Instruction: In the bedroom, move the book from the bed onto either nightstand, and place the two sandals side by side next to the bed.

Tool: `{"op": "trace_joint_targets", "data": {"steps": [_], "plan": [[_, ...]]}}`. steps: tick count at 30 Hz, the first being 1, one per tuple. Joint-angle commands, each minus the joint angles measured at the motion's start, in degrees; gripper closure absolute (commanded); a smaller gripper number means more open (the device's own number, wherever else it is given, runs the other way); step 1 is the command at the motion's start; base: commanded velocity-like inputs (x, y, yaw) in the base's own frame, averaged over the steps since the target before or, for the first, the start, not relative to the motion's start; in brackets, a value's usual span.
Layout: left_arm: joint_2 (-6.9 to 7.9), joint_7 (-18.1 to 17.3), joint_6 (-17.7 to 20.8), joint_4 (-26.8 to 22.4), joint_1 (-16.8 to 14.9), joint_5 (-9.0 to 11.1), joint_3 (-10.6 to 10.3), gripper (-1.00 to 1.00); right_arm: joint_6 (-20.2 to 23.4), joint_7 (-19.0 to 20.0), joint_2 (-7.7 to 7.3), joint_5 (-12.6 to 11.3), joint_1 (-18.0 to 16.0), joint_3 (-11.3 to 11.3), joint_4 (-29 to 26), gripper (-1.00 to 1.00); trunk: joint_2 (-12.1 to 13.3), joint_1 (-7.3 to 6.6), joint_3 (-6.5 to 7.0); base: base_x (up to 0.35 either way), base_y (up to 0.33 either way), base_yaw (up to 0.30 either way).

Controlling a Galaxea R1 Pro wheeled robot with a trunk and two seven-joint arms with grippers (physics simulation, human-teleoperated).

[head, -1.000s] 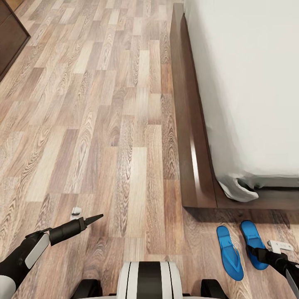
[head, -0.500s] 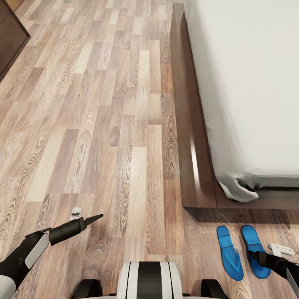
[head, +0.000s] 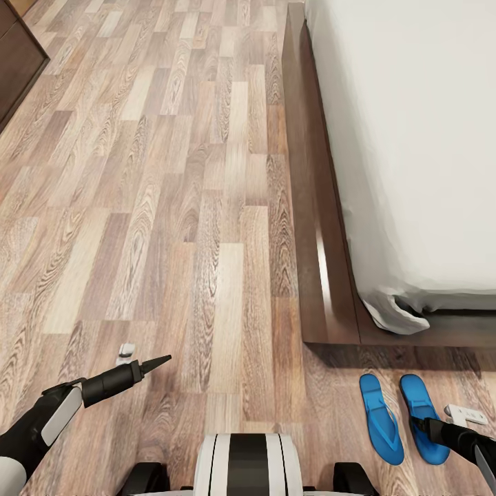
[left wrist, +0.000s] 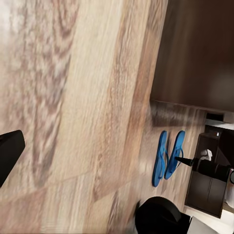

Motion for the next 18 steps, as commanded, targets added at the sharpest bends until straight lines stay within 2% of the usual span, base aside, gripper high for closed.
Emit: {"op": "trace_joint_targets", "data": {"steps": [1, 15, 18], "plan": [[0.07, 0.0, 0.5, 0.0, 0.0, 0.6, -0.2, -1.00, 0.3, 0.5, 0.05, 0.5, 0.0, -0.5, -0.1, 1.00, 0.0, 0.01, -0.26, 0.000, 0.000, 0.000], [0.07, 0.0, 0.5, 0.0, 0.0, 0.6, -0.3, -1.00, 0.2, 0.4, 0.05, 0.5, 0.0, -0.3, -0.1, 1.00, -0.2, 0.38, -3.36, 0.000, 0.000, 0.000], [0.07, 0.0, 0.5, 0.0, 0.0, 0.6, -0.3, -1.00, 0.1, 0.4, 0.05, 0.5, 0.0, -0.3, -0.1, 1.00, -0.2, 0.38, -3.36, 0.000, 0.000, 0.000]]}}
